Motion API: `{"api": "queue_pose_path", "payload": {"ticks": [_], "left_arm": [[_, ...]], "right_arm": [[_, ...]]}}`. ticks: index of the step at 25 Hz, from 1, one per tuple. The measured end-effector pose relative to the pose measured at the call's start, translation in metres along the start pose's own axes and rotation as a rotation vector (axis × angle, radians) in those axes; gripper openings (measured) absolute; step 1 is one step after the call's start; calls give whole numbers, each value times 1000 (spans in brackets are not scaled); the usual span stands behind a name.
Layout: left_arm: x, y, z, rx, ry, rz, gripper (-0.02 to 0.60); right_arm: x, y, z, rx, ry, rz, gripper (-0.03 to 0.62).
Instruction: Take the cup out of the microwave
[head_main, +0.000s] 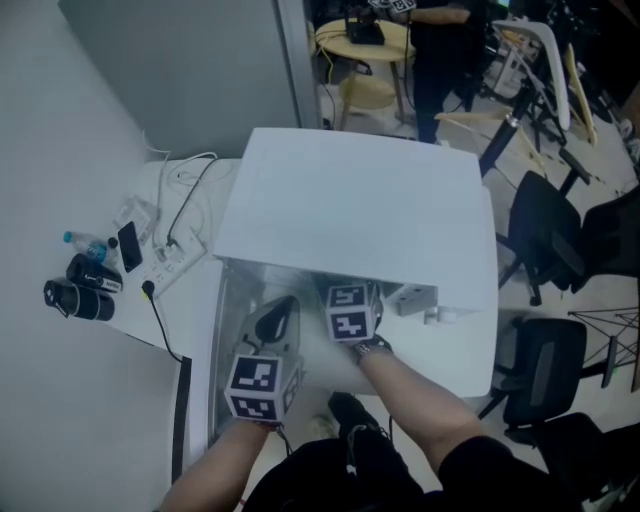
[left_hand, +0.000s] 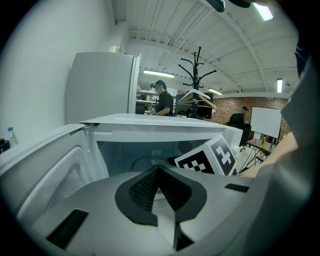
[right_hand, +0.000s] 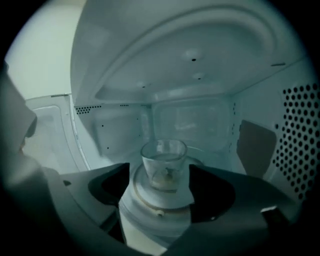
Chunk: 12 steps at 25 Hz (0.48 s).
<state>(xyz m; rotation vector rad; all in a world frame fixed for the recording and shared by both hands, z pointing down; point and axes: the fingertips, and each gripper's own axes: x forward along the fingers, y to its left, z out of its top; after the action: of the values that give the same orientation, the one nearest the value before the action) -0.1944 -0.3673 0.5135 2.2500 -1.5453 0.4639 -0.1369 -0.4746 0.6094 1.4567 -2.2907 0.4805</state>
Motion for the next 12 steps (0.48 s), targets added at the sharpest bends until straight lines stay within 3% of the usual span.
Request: {"api": "queue_pose_path", "payload": {"ticks": [12], "left_arm": [[11,6,-2,-10,25,-10,-6]], "right_arm": [[26,-6,10,-30,-7,-30,431]]}}
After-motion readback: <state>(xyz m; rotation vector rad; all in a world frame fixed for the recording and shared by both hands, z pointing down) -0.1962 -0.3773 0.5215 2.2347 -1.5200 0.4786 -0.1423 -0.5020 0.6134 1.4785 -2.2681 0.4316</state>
